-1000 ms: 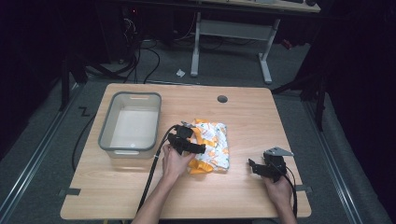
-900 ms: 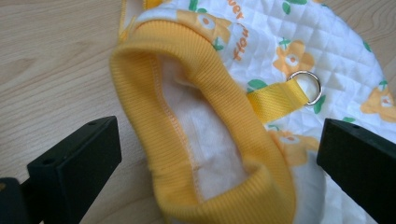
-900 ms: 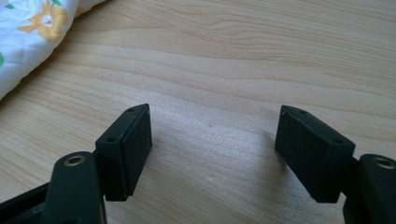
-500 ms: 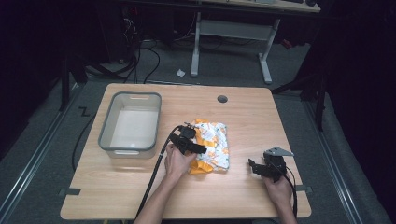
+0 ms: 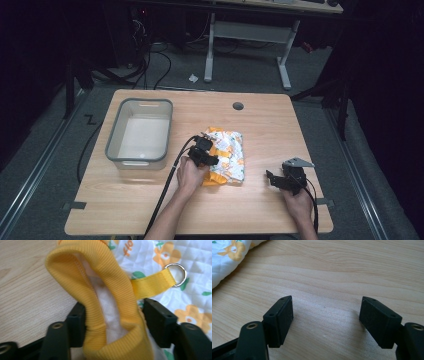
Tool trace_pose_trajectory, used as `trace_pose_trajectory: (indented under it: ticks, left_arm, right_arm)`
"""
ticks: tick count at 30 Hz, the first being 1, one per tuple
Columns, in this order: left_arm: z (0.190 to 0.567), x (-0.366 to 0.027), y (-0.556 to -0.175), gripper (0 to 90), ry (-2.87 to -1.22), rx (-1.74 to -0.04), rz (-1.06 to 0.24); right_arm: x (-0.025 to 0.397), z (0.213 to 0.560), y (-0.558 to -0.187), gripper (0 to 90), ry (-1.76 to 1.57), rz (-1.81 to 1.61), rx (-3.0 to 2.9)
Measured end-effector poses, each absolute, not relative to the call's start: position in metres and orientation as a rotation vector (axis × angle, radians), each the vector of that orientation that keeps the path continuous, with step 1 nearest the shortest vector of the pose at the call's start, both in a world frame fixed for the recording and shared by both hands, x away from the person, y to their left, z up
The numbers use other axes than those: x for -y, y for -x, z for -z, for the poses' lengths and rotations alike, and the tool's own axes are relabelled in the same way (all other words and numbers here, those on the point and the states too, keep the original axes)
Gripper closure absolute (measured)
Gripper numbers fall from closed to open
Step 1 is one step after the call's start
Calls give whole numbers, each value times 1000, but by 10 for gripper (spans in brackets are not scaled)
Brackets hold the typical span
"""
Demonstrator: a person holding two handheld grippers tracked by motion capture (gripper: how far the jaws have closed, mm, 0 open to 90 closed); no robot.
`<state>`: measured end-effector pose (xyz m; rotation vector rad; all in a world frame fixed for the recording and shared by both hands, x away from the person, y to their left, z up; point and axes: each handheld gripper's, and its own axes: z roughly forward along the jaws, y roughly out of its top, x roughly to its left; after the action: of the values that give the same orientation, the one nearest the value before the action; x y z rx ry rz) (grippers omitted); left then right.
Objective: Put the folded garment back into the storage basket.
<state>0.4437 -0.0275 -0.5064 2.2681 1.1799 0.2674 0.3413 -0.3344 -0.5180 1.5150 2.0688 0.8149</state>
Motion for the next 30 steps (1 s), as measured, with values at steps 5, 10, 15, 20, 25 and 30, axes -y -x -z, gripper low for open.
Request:
trace_pose_trajectory:
  ticks: [5,10,15,20,25,30]
  left_arm:
    - [505,25,-445,599,-2270,-1176,-245]
    - [505,22,-447,705,-2249,-1182,-196]
    - [503,18,-448,766,-2225,-1173,-179]
    - [495,13,-447,799,-2187,-1153,-171]
    - [487,10,-443,807,-2171,-1114,-165]
    - [478,7,-440,808,-2128,-1093,-154]
  right_arm:
    - [334,518,-341,276,-1515,-815,-2067]
    - [334,518,-341,276,-1515,-815,-2068]
    - [334,518,-341,277,-1515,-815,-2068]
    - [334,518,-341,276,-1515,-815,-2069]
    - [334,518,-341,276,-1515,-816,-2067]
    - [334,518,-341,277,-1515,-815,-2067]
